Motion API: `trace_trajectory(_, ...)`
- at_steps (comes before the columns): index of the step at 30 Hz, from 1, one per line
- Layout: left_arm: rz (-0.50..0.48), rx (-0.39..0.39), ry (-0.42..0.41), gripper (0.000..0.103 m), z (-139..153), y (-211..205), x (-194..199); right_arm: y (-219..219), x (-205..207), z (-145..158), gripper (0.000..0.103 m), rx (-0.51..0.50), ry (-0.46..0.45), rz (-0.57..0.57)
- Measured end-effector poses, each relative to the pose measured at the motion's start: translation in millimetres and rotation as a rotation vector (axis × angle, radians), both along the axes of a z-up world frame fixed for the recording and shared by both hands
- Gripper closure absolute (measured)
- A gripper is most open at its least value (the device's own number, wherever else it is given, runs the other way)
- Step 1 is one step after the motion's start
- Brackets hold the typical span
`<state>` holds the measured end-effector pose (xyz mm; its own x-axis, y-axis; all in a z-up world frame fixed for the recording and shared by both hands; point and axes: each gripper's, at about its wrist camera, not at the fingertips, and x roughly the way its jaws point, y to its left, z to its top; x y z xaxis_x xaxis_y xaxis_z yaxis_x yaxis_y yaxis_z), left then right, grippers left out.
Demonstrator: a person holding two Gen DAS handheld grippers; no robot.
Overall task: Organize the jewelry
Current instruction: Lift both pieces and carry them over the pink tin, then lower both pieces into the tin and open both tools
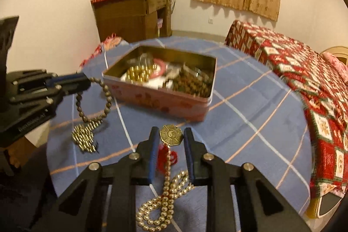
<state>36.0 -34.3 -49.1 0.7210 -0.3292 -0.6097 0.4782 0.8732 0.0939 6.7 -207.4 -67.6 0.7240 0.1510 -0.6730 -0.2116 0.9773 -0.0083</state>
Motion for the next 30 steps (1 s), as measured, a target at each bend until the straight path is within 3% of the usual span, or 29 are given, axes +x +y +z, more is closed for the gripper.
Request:
trace_trajectory(13, 0.004, 0.053, -0.1, 0.095, 36, -10, 34, -2, 30, 41, 0.078, 0.004, -0.095, 0.006)
trace_trajectory(30, 0.022, 0.109, -0.102, 0.095, 31, -25, 91, 2, 87, 48, 0.078, -0.052, -0.12, 0.012)
